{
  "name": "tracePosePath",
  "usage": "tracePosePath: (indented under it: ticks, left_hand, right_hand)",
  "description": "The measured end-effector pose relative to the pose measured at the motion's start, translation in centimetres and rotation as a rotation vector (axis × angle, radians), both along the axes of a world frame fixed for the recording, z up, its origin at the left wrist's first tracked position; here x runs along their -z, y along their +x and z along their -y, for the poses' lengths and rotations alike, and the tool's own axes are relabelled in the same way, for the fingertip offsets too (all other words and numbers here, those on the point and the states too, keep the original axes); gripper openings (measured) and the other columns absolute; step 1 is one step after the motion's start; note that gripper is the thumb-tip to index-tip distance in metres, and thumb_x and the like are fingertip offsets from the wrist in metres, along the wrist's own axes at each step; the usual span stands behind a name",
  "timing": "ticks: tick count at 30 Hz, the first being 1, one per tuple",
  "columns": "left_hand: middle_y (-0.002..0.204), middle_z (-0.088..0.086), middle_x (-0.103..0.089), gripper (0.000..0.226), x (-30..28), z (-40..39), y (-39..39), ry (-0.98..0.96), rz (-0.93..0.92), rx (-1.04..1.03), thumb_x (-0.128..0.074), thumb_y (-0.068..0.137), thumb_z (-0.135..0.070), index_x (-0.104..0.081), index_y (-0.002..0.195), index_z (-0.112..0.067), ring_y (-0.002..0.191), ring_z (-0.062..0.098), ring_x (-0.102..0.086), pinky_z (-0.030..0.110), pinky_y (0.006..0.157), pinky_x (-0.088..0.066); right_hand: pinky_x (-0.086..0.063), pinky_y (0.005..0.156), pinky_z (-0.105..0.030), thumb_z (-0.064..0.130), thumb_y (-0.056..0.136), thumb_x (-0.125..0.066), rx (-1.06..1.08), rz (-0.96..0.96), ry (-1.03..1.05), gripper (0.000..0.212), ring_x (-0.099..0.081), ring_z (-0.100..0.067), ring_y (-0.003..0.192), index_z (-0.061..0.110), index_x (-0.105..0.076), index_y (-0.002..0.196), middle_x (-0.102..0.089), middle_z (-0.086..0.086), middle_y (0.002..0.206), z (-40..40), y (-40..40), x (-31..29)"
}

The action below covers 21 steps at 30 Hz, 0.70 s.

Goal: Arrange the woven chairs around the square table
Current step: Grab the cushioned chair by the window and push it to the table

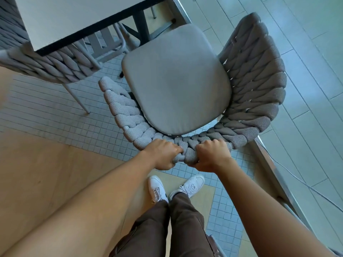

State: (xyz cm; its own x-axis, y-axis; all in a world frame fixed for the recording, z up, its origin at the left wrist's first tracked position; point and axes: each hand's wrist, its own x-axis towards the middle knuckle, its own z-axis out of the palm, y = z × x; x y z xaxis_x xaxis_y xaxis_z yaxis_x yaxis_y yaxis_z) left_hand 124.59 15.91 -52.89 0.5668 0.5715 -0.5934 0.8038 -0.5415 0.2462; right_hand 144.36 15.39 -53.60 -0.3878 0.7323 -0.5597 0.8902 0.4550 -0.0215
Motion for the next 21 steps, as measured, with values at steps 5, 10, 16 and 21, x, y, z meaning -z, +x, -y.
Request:
tracePosePath:
  ticks: [5,10,16,21]
  left_hand:
    - [0.123,-0.006,-0.069,0.052,-0.1,-0.5,-1.5,0.010,0.009,0.006,-0.063,0.082,-0.034,-0.055,0.133,-0.034,0.104,0.026,-0.067,0.033,0.075,-0.044]
    - [0.122,-0.007,-0.069,0.051,0.0,-1.2,-3.4,0.028,-0.007,-0.008,-0.064,0.082,-0.035,-0.054,0.132,-0.037,0.106,0.024,-0.066,0.034,0.074,-0.042]
    - [0.127,-0.008,-0.066,0.054,-0.3,-0.6,-2.6,0.040,-0.054,-0.075,-0.064,0.082,-0.036,-0.053,0.135,-0.038,0.113,0.022,-0.064,0.035,0.084,-0.047]
    - [0.154,-0.013,-0.044,0.082,-1.4,0.6,1.5,0.111,0.034,-0.215,-0.068,0.074,-0.059,-0.043,0.148,-0.033,0.136,0.014,-0.047,0.041,0.115,-0.032]
  right_hand:
    - [-0.034,0.071,-0.036,0.083,0.077,-0.054,0.000,-0.031,0.011,0.055,-0.066,-0.024,0.092,0.029,-0.055,0.085,-0.068,0.001,0.097,-0.5,-1.3,0.0]
    - [-0.036,0.070,-0.036,0.082,0.077,-0.055,-0.024,-0.075,0.047,0.053,-0.067,-0.027,0.092,0.030,-0.054,0.084,-0.069,-0.001,0.099,-1.1,-3.0,0.4]
    - [-0.041,0.070,-0.035,0.070,0.081,-0.058,-0.098,-0.106,0.019,0.049,-0.068,-0.028,0.093,0.026,-0.066,0.101,-0.070,-0.001,0.103,-1.3,-1.9,0.3]
    - [-0.049,0.080,-0.035,0.074,0.078,-0.059,-0.244,-0.117,0.033,0.055,-0.069,-0.023,0.098,0.032,-0.062,0.113,-0.071,0.007,0.109,-3.2,3.8,-1.2]
